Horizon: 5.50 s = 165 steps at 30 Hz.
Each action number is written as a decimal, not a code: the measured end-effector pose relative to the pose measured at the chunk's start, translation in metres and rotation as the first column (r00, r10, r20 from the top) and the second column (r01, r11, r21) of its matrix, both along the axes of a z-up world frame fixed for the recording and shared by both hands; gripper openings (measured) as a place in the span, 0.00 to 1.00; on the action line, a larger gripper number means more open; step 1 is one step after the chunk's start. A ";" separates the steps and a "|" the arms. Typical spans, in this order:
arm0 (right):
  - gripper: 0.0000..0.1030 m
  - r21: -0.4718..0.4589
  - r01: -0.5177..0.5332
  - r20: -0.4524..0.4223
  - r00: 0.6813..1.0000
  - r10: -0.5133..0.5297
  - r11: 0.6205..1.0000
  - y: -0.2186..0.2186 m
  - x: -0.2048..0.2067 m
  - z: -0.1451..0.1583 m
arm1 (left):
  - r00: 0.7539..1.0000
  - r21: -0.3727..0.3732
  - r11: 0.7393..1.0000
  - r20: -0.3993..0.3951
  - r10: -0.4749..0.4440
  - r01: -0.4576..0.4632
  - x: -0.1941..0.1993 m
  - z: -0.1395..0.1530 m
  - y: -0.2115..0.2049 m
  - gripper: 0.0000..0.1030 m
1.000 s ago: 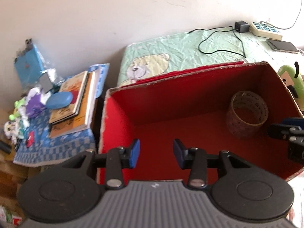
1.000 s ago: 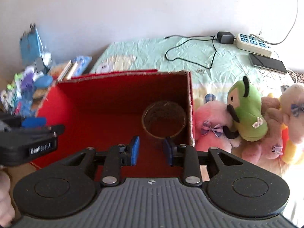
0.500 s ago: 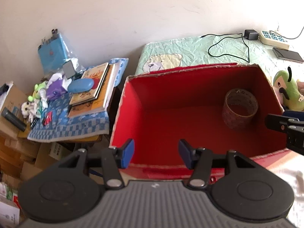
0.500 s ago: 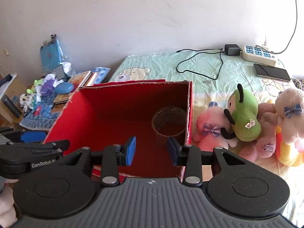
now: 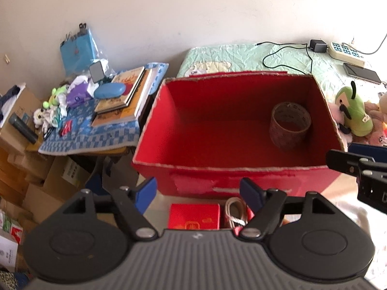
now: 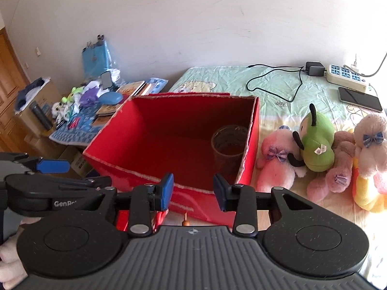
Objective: Organize objects
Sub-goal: 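Move the right gripper down to the yellow gourd and close on it, then lift the gourd and carry it into the red box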
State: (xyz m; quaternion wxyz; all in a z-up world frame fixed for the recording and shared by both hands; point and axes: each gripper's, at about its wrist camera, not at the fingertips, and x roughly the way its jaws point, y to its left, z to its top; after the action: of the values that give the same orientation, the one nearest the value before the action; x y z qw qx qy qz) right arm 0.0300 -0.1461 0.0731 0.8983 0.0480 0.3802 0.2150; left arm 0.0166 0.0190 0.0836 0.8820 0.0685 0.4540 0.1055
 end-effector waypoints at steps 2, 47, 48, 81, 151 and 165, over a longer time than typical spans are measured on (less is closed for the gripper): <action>0.38 0.002 -0.012 -0.017 1.000 0.012 1.000 -0.002 -0.005 -0.004 | 1.000 -0.002 1.000 -0.009 0.002 -0.002 -0.005 -0.002 -0.003 0.77; 0.33 0.133 0.079 -0.442 0.897 -0.012 0.988 -0.022 0.002 -0.091 | 0.959 -0.110 0.982 -0.221 -0.175 0.154 -0.011 -0.087 -0.026 0.76; 0.32 0.138 0.080 -0.447 0.894 -0.010 0.987 -0.022 0.003 -0.092 | 0.957 -0.124 0.979 -0.221 -0.187 0.162 -0.012 -0.087 -0.025 0.76; 0.36 0.255 -0.002 -0.567 0.810 0.151 0.967 -0.010 0.020 -0.131 | 0.821 -0.547 0.763 -0.218 -0.527 0.344 -0.012 -0.122 -0.030 0.67; 0.29 0.079 0.186 -0.499 0.858 -0.122 0.979 0.066 0.160 -0.085 | 0.733 -0.411 0.741 -0.215 -0.646 0.532 0.178 -0.096 0.019 0.55; 0.40 0.094 0.258 -0.534 0.828 -0.170 0.962 0.046 0.158 -0.091 | 0.789 -0.385 0.798 -0.231 -0.569 0.463 0.178 -0.099 0.022 0.66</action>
State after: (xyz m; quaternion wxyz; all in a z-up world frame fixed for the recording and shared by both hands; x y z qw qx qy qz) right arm 0.1880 -0.0998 -0.0176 0.7731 0.2197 0.5823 0.1220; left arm 0.1946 0.0412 -0.0153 0.7856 0.0699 0.5710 -0.2279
